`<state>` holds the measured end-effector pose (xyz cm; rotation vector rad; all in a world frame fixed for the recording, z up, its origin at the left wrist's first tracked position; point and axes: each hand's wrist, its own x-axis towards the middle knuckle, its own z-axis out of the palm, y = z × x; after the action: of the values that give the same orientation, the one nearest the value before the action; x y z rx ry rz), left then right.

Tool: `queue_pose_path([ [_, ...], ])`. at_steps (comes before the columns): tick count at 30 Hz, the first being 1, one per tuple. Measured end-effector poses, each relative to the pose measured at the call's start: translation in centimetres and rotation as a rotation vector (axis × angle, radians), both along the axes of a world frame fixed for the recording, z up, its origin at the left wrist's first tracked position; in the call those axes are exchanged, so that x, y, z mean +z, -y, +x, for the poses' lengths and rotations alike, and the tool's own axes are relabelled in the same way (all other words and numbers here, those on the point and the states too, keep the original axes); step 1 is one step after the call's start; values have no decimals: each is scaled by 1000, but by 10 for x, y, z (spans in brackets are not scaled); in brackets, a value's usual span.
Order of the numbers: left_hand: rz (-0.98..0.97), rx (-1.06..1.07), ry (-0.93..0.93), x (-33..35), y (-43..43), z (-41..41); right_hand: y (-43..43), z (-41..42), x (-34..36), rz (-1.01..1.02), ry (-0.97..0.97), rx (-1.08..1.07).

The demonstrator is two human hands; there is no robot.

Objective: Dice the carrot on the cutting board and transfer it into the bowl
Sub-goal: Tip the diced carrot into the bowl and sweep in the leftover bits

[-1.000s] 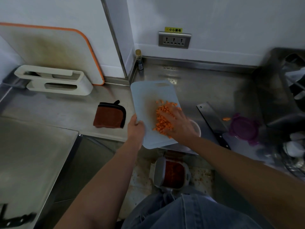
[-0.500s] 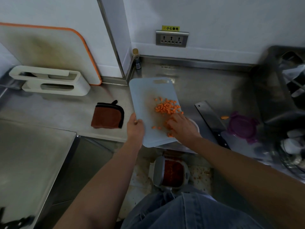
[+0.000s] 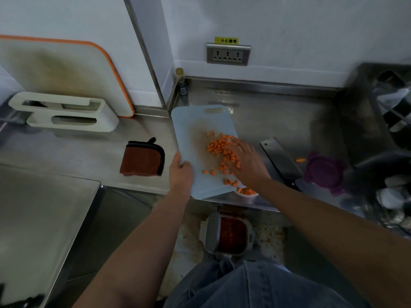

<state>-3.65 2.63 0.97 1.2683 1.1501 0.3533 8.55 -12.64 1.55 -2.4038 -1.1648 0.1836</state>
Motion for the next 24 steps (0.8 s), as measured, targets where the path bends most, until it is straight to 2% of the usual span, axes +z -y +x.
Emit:
queue_pose_path([
  [4,-11,-22,34,-1,1,1,-21,11,-4,-196,-48,80],
  [6,-32,-24,59,-2,1,2,-24,13,-6,-232,-45,97],
  [9,-26,-1,59,-1,1,5,-16,11,-8,-158,-22,85],
  [19,89,-79,101,4,-1,6,28,6,-25,-140,-1,53],
  [24,63,-28,109,3,1,7,33,9,-21,-53,-11,-25],
])
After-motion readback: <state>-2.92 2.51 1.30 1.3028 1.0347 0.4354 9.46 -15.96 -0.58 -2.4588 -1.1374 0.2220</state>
